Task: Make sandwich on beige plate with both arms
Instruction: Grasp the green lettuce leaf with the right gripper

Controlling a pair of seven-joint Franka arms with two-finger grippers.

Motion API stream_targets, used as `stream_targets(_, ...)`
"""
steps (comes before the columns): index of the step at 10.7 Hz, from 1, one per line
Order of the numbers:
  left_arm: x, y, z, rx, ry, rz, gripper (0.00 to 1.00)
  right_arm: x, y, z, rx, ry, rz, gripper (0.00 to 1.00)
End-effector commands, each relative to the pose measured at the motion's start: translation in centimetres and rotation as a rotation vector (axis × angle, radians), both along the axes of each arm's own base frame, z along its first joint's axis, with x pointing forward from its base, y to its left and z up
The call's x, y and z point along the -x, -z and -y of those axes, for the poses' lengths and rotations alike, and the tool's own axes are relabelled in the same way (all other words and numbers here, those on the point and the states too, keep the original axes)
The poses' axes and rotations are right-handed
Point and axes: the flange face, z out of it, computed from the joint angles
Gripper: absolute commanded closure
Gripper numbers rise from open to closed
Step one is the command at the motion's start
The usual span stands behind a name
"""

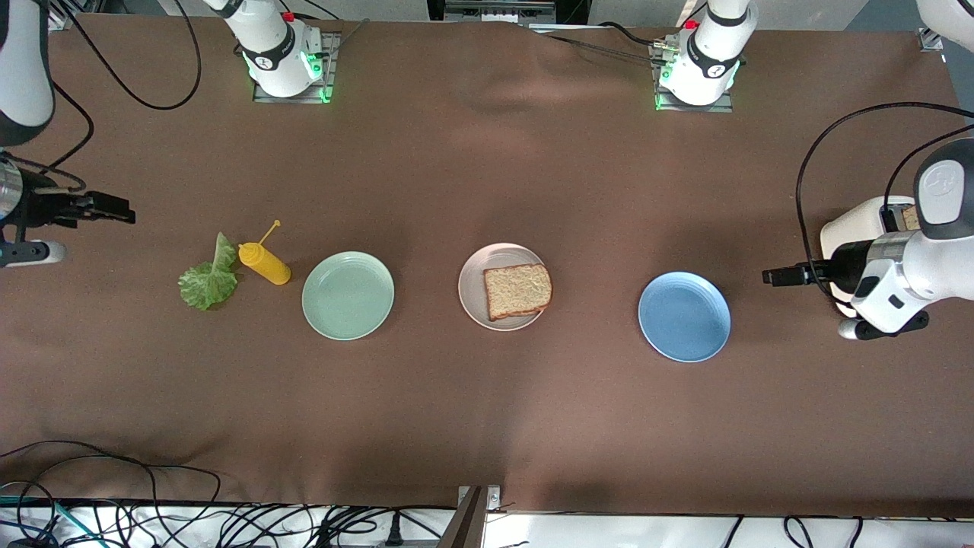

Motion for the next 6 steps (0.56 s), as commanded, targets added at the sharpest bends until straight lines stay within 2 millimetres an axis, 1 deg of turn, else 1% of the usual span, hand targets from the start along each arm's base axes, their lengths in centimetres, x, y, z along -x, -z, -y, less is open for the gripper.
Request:
stream_targets(1, 1.1, -0.8, -0.4, -0.052, 0.051, -0.025, 0.0, -1.3, 5.3, 1.4, 0.022, 0.053, -0.025, 0.0)
stream_targets(2, 1.3, -2.0, -0.2, -0.09, 0.063, -0.013, 0.0, -0.8, 7.9, 1.6, 0.024, 0.063, -0.014, 0.0)
stream_targets(3, 1.4, -2.5, 0.4, -0.097, 0.074, -0.005, 0.0, 0.3, 11.0, 2.5, 0.032, 0.1, 0.002, 0.0)
stream_targets(4, 1.6, -3.1, 0.8, -0.101, 0.078, 0.005, 0.0, 1.3, 13.9, 2.2, 0.036, 0.109, 0.017, 0.0)
stream_targets(5, 1.9, -3.9, 0.9, -0.126, 0.088, 0.015, 0.0, 2.1, 15.9, 2.1, 0.041, 0.135, 0.033, 0.0)
stream_targets(6, 2.3, -5.2, 2.0, -0.192, 0.13, 0.035, 0.0, 2.9, 18.0, 2.0, 0.037, 0.154, 0.061, 0.0)
